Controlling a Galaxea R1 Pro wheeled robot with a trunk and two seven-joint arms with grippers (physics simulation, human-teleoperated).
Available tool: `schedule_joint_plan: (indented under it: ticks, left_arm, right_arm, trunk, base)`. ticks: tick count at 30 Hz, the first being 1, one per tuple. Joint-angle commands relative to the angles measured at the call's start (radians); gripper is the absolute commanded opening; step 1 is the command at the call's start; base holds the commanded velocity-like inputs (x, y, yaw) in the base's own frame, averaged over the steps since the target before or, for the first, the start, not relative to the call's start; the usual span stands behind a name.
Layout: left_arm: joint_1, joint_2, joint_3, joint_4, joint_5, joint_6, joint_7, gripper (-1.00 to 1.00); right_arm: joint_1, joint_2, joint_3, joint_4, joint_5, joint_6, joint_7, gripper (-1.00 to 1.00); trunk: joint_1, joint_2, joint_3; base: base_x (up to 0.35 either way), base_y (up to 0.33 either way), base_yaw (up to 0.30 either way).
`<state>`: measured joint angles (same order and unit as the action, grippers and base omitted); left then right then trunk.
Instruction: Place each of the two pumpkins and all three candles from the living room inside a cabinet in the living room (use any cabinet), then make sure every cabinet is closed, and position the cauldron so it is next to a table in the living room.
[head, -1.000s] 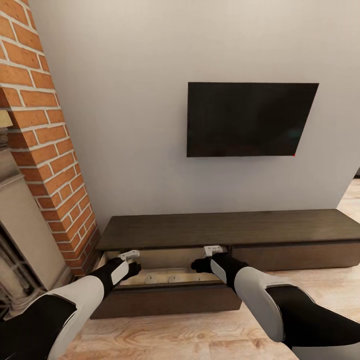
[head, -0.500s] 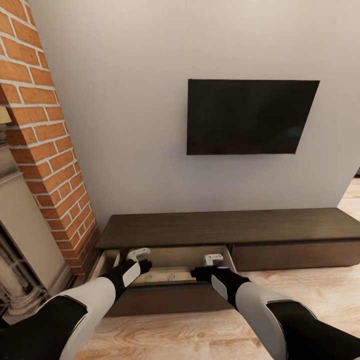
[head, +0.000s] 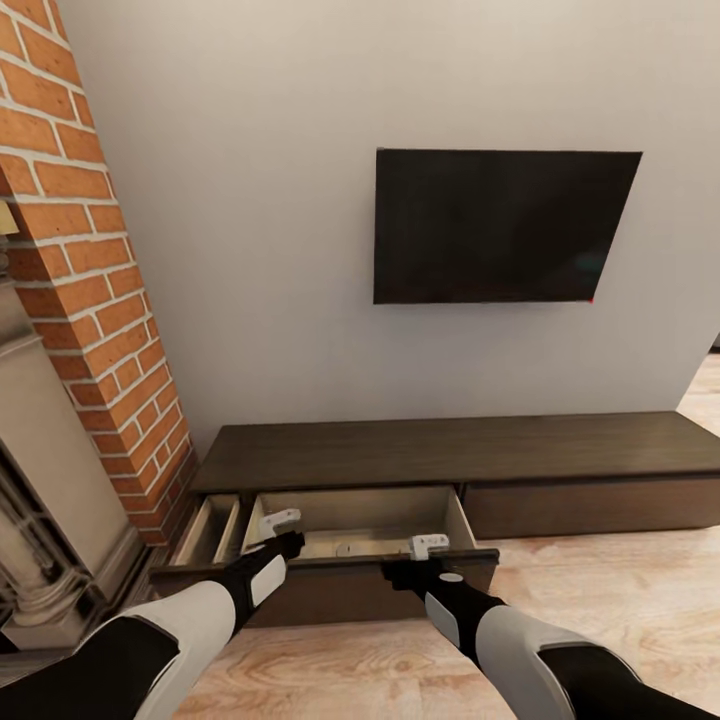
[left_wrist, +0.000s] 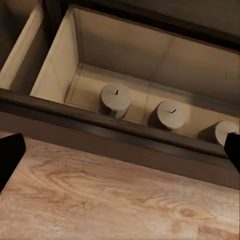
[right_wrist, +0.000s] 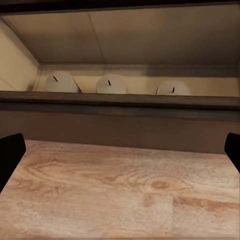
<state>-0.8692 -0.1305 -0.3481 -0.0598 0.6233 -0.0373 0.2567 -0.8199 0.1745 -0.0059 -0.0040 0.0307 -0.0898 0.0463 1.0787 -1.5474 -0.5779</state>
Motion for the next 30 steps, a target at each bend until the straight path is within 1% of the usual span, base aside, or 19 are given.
schedule_joint_plan:
  ticks: [1, 2, 4, 7, 10, 12, 17, 26, 28, 30]
  left_arm:
    - [0.003, -0.001, -0.009, 0.001, 0.003, -0.013, 0.004, 1.00]
    - [0.011, -0.001, -0.009, 0.002, -0.012, -0.033, 0.004, 1.00]
    - [0.019, -0.002, -0.010, 0.003, -0.030, -0.052, 0.004, 1.00]
    - [0.039, -0.007, -0.011, 0.004, -0.081, -0.080, 0.003, 1.00]
    - [0.047, -0.011, -0.010, 0.005, -0.110, -0.088, -0.001, 1.00]
    - [0.052, -0.013, -0.010, 0.006, -0.120, -0.090, -0.002, 1.00]
    - [0.067, -0.022, -0.010, 0.005, -0.133, -0.094, -0.003, 1.00]
    - [0.074, -0.022, -0.010, 0.005, -0.137, -0.097, -0.005, 1.00]
    - [0.074, -0.022, -0.011, 0.005, -0.136, -0.124, -0.006, 1.00]
    - [0.074, -0.021, -0.010, 0.005, -0.136, -0.137, -0.007, 1.00]
  right_arm:
    - [0.000, 0.000, -0.001, 0.001, 0.003, -0.005, 0.001, 1.00]
    - [0.003, 0.000, -0.001, 0.001, 0.003, -0.008, 0.001, 1.00]
    - [0.004, 0.000, 0.000, 0.001, 0.003, -0.010, 0.001, 1.00]
    - [0.006, 0.000, 0.001, 0.001, 0.003, -0.013, 0.001, 1.00]
    - [0.006, 0.000, 0.002, 0.001, 0.003, -0.014, 0.002, 1.00]
    - [0.007, 0.000, 0.003, 0.001, 0.003, -0.014, 0.002, 1.00]
    - [0.007, 0.000, 0.003, 0.001, 0.003, -0.014, 0.003, 1.00]
    - [0.007, 0.000, 0.001, 0.001, 0.003, -0.014, 0.006, 1.00]
    - [0.007, 0.000, 0.002, 0.000, 0.003, -0.015, 0.007, 1.00]
    - [0.007, 0.000, 0.002, 0.001, 0.003, -0.015, 0.007, 1.00]
  trunk:
    - [0.004, -0.008, -0.004]
    - [0.008, -0.015, -0.007]
    - [0.015, -0.029, -0.014]
    - [0.027, -0.050, -0.023]
    - [0.038, -0.071, -0.032]
    - [0.046, -0.085, -0.039]
    - [0.065, -0.120, -0.054]
    - [0.100, -0.183, -0.082]
    - [0.107, -0.197, -0.089]
    - [0.115, -0.211, -0.095]
  base:
    - [0.000, 0.000, 0.000]
    - [0.000, 0.000, 0.000]
    - [0.000, 0.000, 0.000]
    - [0.000, 0.000, 0.000]
    - [0.000, 0.000, 0.000]
    - [0.000, 0.000, 0.000]
    - [0.000, 0.000, 0.000]
    - [0.000, 0.000, 0.000]
    - [0.000, 0.000, 0.000]
    - [0.000, 0.000, 0.000]
